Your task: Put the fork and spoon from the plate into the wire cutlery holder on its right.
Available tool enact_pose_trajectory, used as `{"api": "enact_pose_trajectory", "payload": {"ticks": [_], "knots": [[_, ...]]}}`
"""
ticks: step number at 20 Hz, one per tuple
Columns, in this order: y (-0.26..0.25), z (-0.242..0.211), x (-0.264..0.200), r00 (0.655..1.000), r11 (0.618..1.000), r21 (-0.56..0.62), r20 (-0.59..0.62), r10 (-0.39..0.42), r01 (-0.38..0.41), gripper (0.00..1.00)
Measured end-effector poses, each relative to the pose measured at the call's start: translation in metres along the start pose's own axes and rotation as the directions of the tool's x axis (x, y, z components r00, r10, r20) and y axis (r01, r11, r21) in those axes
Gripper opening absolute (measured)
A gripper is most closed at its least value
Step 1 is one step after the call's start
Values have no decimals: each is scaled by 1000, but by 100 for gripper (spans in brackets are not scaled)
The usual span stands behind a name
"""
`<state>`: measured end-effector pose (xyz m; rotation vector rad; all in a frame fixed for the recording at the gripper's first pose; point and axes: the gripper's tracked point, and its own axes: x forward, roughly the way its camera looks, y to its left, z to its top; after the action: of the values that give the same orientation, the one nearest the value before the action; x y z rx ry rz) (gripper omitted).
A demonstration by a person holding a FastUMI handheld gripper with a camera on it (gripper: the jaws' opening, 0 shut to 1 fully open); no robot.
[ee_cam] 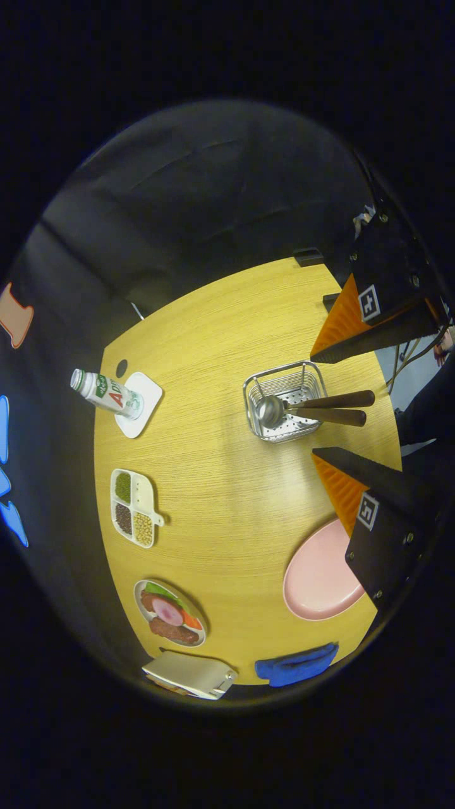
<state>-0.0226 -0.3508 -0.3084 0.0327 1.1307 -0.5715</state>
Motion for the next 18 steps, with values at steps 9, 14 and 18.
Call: {"api": "enact_pose_trajectory", "payload": {"ticks": [9,14,18], "knots": [[-7,56,-55,943,997,78,332,-16,-10,83],[-19,94,-119,818,988,146,574,-41,-53,82],[-27,115,-177,696,986,147,716,-50,-80,83]]}}
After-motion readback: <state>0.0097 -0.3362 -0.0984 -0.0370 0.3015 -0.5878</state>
